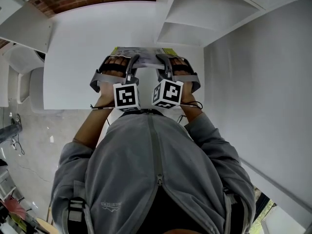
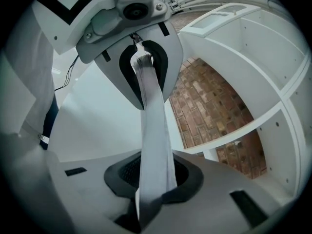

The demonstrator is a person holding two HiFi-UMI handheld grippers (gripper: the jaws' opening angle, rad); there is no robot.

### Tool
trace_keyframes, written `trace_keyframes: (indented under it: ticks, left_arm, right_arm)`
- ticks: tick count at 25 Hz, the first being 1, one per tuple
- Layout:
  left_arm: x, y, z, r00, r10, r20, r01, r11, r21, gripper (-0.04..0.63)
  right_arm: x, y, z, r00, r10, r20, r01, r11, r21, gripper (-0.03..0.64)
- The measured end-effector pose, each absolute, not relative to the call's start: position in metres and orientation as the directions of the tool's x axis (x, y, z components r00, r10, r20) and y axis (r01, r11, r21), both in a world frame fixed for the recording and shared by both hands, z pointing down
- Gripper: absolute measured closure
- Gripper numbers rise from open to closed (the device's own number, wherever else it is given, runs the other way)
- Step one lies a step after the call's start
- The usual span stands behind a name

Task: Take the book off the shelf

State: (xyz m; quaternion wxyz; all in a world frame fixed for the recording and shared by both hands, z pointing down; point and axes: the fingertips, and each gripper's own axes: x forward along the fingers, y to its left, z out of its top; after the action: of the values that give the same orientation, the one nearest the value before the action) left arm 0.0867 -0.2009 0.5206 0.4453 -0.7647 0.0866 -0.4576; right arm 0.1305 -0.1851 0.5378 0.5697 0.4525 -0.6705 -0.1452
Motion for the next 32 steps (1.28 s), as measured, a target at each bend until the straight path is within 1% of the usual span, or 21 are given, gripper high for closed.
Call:
trace_keyframes:
  ticks: [5,14,32]
  left_arm:
    - [0.09,-0.203,0.548,0.544,-0.502,0.672,0.295,-0.635,-0.714,0.517]
    - [0.089,-0.205,0.583,0.52,-0.452,0.725,0.308,-0.692,-0.653,0.517]
    - [0.085,-0.203,0.628,0.492,-0.364,0.791,0.341,-0.755,-0.56,0.518]
  right_arm:
    - [0.132,-0.187,0.566,0.036,-0.734,0.678,-0.46,0.59,0.663,0.535]
    - [0.13,-0.189,0.602,0.017,-0.685,0.728,-0.469,0.637,0.611,0.535]
    - [0.126,-0.185,0.642,0.011,-0.599,0.801,-0.47,0.704,0.533,0.535]
